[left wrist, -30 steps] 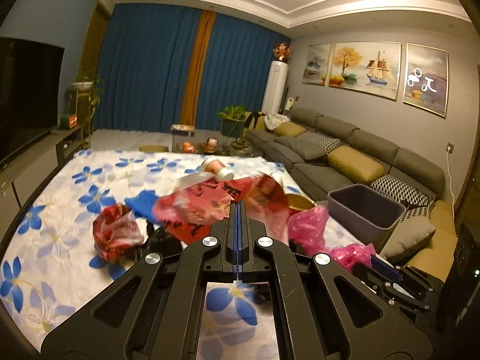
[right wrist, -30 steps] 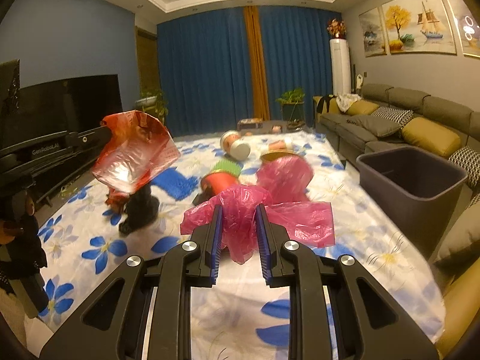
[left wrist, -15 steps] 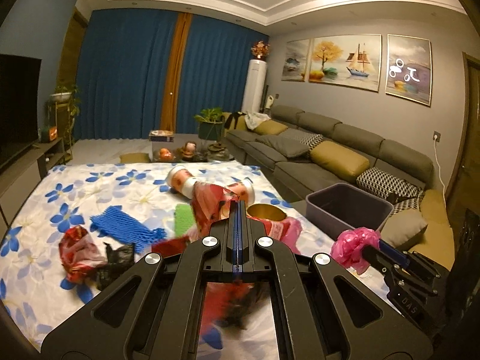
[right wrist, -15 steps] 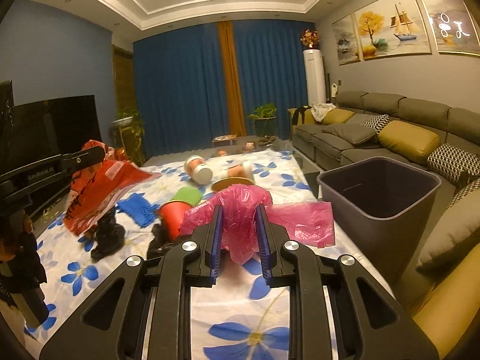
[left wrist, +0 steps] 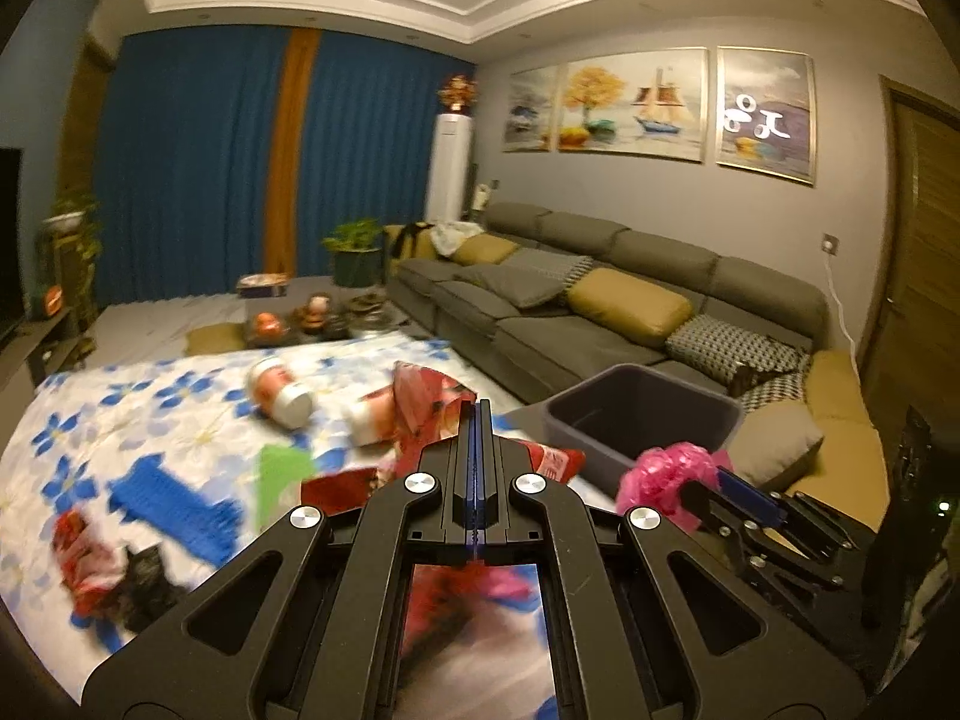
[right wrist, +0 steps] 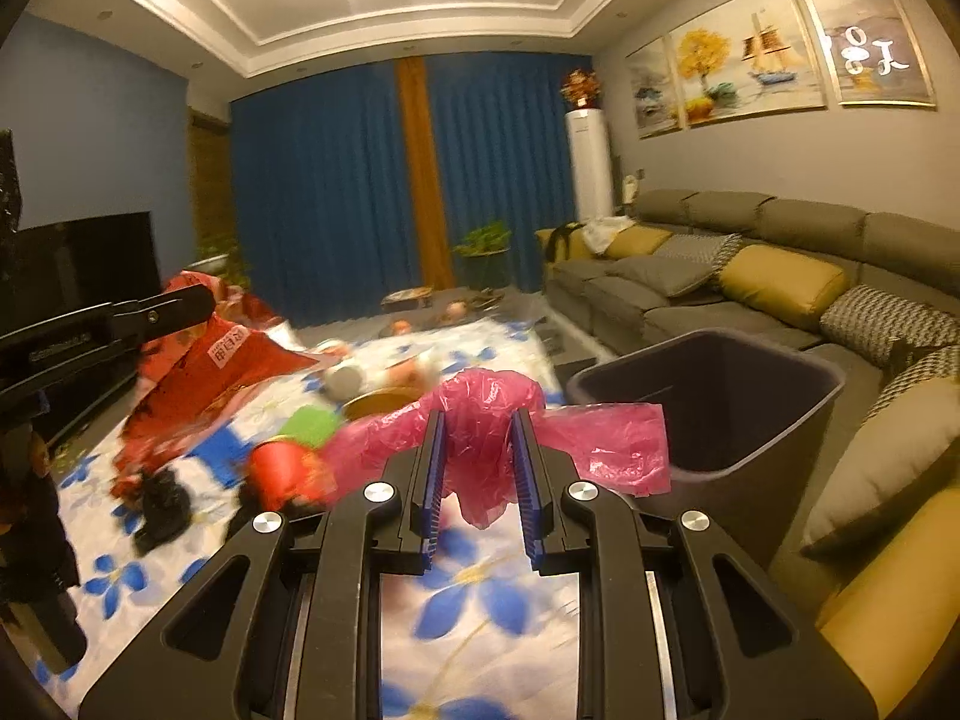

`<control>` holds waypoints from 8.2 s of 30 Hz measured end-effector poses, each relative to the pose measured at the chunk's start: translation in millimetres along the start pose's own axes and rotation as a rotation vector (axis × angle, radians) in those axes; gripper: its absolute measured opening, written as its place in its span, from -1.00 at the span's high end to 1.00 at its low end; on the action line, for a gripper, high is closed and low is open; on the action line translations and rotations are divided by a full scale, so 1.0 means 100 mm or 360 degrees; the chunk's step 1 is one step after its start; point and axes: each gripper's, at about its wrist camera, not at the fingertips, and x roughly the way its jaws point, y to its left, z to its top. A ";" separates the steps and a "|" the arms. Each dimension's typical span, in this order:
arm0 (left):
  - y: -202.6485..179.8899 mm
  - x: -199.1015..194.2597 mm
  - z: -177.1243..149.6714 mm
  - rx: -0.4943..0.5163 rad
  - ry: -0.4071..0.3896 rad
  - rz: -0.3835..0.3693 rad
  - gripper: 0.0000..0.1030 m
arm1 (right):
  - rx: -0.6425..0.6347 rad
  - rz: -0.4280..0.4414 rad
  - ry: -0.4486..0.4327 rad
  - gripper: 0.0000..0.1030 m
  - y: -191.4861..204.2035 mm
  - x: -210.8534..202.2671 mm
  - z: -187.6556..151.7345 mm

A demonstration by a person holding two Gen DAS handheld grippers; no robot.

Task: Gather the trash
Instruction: 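Carry the red bag to the grey bin and open the left tool, then grasp the black plastic bag with the left tool, then grasp the pink plastic bag with the right tool and lift it, then drop the black bag and pink bag into the grey bin with both tools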

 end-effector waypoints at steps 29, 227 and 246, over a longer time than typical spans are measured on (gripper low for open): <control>-1.17 2.20 0.37 -0.0018 0.0278 -0.0563 1.00 | 0.0096 -0.0424 -0.0072 0.53 -1.27 0.74 0.32; -1.02 1.99 0.19 -0.0046 0.0061 -0.0268 0.90 | 0.0222 -0.0393 -0.0094 0.68 -1.34 0.61 0.38; -1.10 2.35 0.13 -0.0042 0.0170 -0.0389 0.87 | 0.0229 -0.0399 -0.0016 0.44 -1.32 0.79 0.44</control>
